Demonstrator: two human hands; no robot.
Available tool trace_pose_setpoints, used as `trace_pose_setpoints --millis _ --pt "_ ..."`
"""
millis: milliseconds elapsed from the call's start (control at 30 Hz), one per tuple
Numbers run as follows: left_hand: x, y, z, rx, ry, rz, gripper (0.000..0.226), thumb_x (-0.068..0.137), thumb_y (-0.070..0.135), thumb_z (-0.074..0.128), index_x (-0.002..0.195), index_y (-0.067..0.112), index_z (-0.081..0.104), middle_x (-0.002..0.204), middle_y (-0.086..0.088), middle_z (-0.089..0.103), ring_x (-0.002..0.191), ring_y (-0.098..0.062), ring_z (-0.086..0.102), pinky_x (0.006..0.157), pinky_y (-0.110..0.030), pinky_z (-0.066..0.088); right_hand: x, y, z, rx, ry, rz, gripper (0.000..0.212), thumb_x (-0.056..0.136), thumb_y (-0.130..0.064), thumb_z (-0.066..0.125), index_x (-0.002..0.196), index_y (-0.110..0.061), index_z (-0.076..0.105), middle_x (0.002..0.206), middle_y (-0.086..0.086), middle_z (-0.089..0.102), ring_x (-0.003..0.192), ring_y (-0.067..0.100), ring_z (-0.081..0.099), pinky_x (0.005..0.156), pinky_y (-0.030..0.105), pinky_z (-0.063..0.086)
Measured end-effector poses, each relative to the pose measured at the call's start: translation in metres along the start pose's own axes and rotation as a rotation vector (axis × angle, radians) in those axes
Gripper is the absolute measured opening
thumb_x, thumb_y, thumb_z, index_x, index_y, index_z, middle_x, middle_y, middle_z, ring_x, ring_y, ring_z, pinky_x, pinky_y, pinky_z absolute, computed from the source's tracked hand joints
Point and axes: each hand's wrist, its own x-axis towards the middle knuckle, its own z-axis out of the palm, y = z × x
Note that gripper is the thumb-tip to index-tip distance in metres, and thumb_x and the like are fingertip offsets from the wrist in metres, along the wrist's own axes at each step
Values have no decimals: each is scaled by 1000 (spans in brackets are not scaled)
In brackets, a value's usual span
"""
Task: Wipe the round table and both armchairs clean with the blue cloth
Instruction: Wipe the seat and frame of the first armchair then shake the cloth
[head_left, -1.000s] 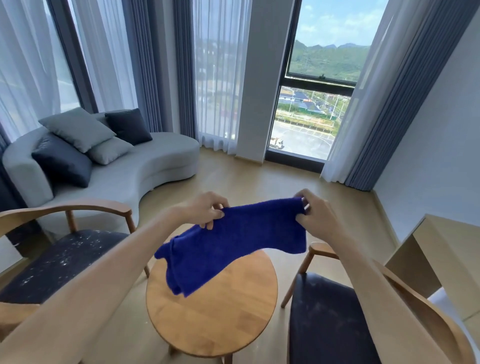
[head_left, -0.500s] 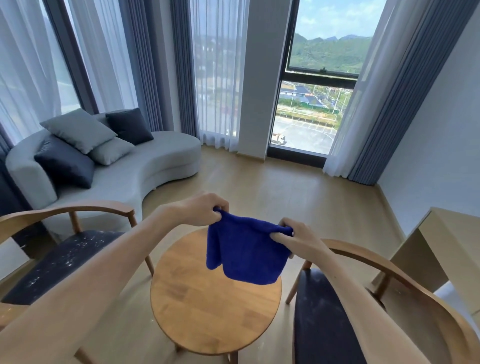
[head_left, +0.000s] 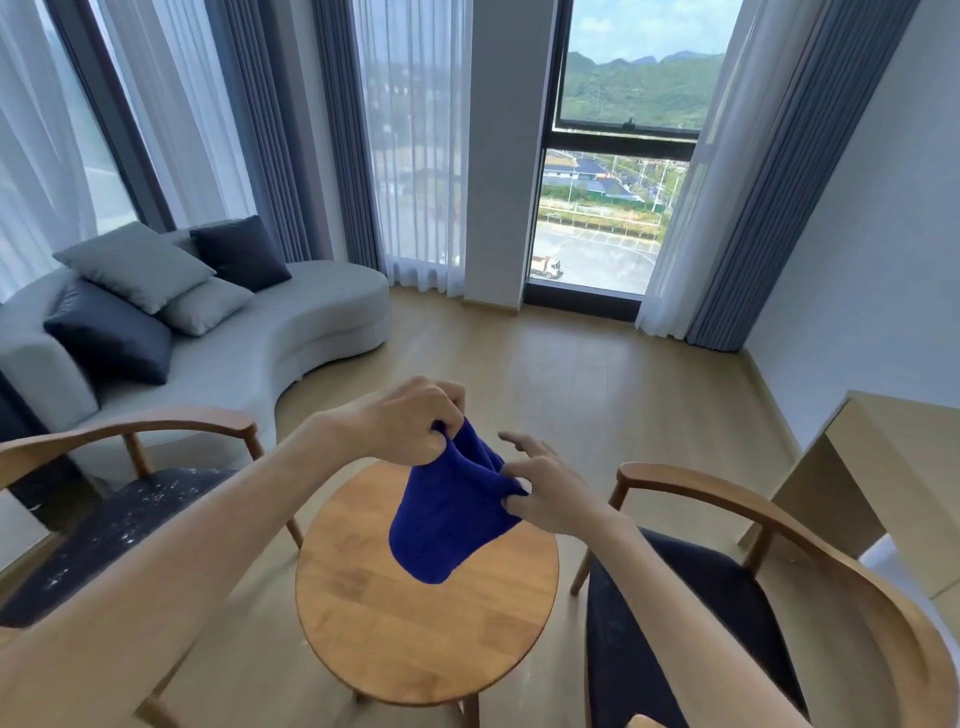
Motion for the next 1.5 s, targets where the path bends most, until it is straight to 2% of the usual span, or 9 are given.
trace_pose_setpoints --millis 267,400,533,800,1000,1100,1233,1433,1500 --pt "3 12 -2 63 16 -23 22 72 -2 43 58 13 51 84 10 48 72 -15 51 64 -28 46 -1 -8 23 18 -18 -63 23 91 -23 55 107 -33 69 162 -5 -3 146 23 6 111 46 32" --pt "3 18 -4 59 -7 -7 20 70 -2 43 58 11 52 83 9 49 72 -16 51 65 -32 47 2 -16 29 69 16 -114 23 91 -17 53 105 -26 68 158 -5 19 139 23 21 111 43 31" --pt "-3 13 -10 74 -69 -24 18 70 5 43 55 10 51 76 10 49 67 -17 49 63 -35 46 1 -14 18 1 114 -162 19 87 -9 50 97 -9 66 112 2 59 102 19 49 92 41 44" --pt "-21 -32 8 65 -61 -101 32 80 44 66 64 19 53 76 12 49 64 -11 49 58 -26 44 -8 -10 -30 -12 106 -269 20 93 -4 46 103 -10 62 97 -9 55 80 9 52 70 21 45" --pt "-17 -39 20 49 87 -79 41 84 41 67 57 18 46 84 11 46 63 -10 49 59 -23 44 -3 -16 -54 79 -38 -116 35 100 -7 38 132 -20 39 107 -4 63 91 13 62 73 21 51" --pt "-17 -40 23 -38 139 -66 41 85 33 67 56 10 51 97 15 49 76 -11 58 69 -26 48 4 -16 -63 17 -103 -81 27 101 -9 37 120 -17 54 100 -7 61 87 9 59 67 14 43" --pt "-14 -39 28 -63 236 -86 43 86 23 64 52 16 39 56 9 47 47 -8 41 51 -24 35 10 -16 -64 16 -66 -67 25 101 -9 36 111 -16 58 95 -7 61 84 9 59 68 17 46" --pt "-22 -39 31 -129 209 -164 20 91 26 56 108 23 47 77 9 60 67 -6 58 62 -23 51 18 -20 -58 71 3 -73 22 97 -8 41 106 -15 60 96 -4 64 87 14 61 73 26 51" --pt "-24 -36 35 -89 173 -173 14 92 23 48 105 22 52 84 7 61 74 -7 59 68 -30 53 20 -23 -54 111 23 -73 21 96 -9 43 105 -16 61 96 -3 65 87 14 61 75 29 52"
